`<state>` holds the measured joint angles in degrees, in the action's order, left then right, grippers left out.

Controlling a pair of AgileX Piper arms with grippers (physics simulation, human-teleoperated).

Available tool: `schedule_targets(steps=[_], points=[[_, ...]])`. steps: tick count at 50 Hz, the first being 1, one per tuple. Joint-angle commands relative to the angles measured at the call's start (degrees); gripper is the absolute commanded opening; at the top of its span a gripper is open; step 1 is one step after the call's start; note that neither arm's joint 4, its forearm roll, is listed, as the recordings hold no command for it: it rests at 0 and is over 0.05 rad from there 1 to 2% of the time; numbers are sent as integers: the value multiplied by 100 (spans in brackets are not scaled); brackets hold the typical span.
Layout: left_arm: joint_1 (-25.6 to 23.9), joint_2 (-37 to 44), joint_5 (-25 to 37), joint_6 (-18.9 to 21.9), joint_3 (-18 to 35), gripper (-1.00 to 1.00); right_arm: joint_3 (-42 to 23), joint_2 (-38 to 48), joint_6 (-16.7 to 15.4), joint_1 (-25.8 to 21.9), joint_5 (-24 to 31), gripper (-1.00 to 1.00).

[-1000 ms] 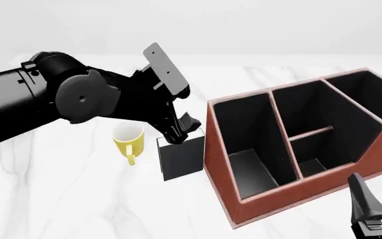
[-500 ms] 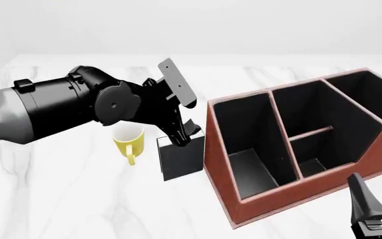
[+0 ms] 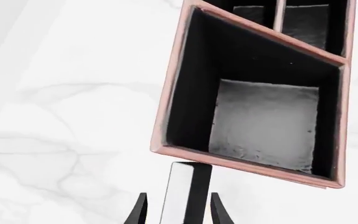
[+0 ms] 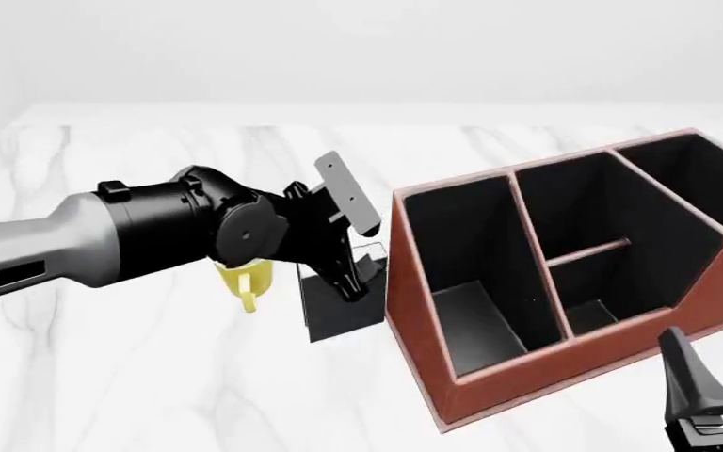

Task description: Pick up the book and place it in the back compartment of the caddy.

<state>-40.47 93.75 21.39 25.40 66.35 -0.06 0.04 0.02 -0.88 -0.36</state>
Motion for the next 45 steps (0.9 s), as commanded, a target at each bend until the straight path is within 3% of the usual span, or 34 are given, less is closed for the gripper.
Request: schedule_targets(steps=[1, 13, 30, 44, 45], points=[[146, 201, -253, 109, -119, 100, 0, 0, 3, 9, -8, 100], [-143, 294, -493, 27, -282, 100, -2, 1, 34, 12, 7, 100], [271, 855, -798, 38, -130, 100, -1, 6, 43, 4, 21, 100], [172, 1217, -1128, -152, -200, 100, -1, 7, 66, 12, 20, 100], [188, 1262, -1112, -235, -168, -100, -1, 6, 66, 14, 19, 100]])
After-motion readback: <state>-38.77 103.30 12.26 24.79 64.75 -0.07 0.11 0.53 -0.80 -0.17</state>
